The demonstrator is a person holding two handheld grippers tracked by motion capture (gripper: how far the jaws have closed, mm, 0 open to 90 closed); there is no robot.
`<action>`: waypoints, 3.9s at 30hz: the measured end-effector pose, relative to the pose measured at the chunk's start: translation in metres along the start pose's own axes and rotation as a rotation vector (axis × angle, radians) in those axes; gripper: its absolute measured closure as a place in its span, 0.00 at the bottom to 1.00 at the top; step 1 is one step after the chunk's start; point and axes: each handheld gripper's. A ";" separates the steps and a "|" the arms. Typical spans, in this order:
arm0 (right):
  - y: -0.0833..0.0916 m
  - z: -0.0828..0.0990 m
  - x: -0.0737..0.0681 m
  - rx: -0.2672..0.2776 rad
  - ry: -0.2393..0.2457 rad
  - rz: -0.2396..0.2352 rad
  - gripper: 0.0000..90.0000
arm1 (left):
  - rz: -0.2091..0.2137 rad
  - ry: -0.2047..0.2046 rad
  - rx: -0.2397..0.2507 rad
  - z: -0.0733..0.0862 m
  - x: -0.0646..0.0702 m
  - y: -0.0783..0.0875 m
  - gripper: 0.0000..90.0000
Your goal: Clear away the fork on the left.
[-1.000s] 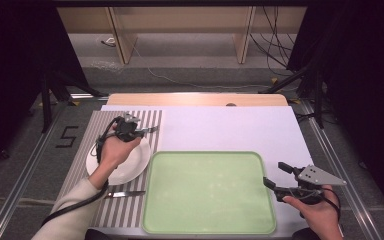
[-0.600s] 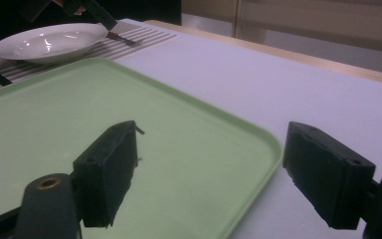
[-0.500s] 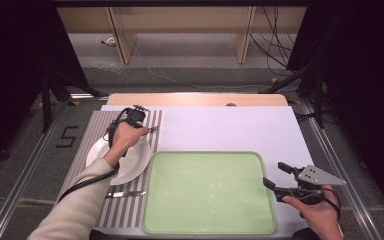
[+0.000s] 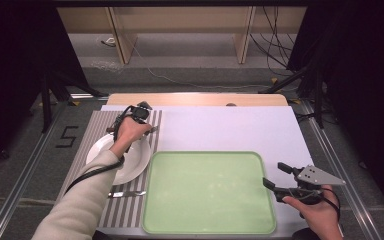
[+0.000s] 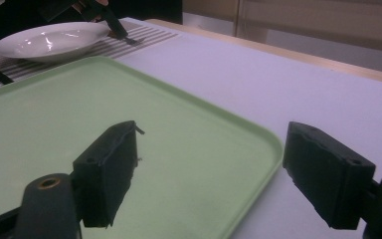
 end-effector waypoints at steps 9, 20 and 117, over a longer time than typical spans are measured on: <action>0.001 0.000 -0.001 -0.003 0.000 -0.001 0.25 | -0.009 0.008 -0.035 -0.001 0.001 -0.007 1.00; 0.000 0.000 -0.001 -0.002 -0.001 -0.004 0.25 | -0.017 0.020 -0.061 -0.002 -0.002 -0.013 1.00; -0.001 0.001 -0.001 -0.019 -0.005 -0.026 0.25 | -0.103 -0.245 -0.018 -0.003 -0.076 -0.015 0.59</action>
Point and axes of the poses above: each handheld gripper's, and its own axes: y roughly backward along the jaws, z roughly out of its underside, x roughly to its right, and after that the axes turned 3 degrees about -y, right-handed
